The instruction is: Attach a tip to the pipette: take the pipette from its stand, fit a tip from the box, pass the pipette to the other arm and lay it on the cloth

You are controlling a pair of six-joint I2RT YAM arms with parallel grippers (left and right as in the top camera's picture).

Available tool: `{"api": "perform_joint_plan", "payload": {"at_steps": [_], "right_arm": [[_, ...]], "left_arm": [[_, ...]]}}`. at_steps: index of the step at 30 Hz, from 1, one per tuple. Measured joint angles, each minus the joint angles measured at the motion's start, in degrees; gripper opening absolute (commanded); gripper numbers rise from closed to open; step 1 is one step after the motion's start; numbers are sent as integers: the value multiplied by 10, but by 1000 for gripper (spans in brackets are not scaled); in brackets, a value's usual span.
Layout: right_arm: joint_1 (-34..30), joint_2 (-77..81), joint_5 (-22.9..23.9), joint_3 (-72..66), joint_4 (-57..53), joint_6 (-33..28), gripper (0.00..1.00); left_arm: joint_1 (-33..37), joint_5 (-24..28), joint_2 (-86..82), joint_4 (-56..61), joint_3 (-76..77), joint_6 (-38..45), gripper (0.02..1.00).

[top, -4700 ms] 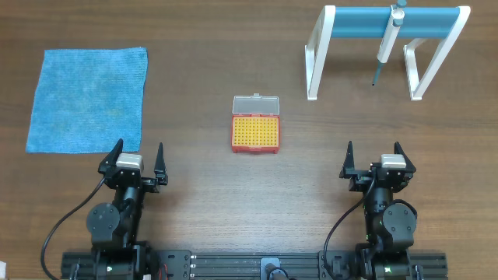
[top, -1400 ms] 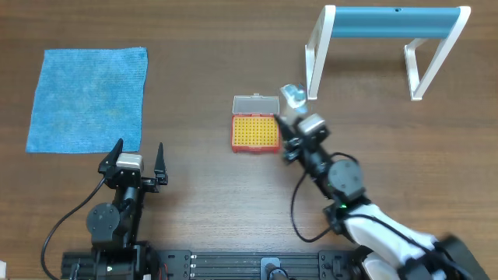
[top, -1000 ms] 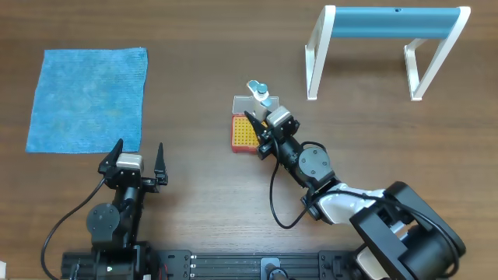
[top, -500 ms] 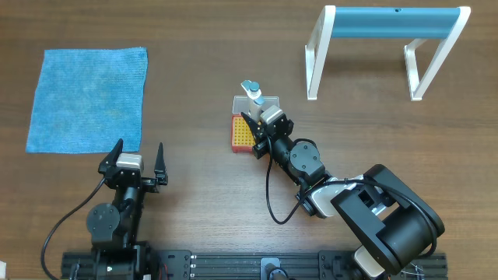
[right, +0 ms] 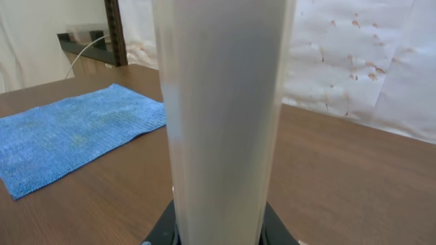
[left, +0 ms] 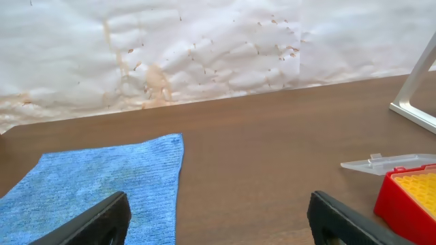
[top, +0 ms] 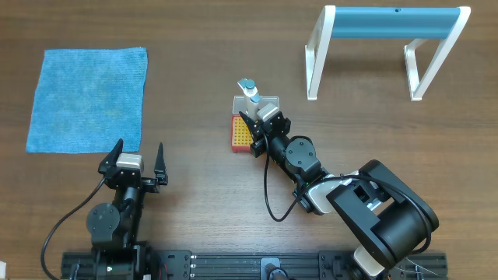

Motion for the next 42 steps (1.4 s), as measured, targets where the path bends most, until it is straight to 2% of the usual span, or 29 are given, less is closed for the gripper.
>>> {"api": "perform_joint_plan", "payload": {"at_steps": [29,33,42], "right_arm": [[0,0,0,-7,8,0,73],[0,-6,-15,-7,-14,0,73],[0,-21,-18,-8,-43,0,73]], "left_arm": [[0,0,0,0,0,0,840],[0,0,0,0,0,0,840],[0,0,0,0,0,0,840]]}}
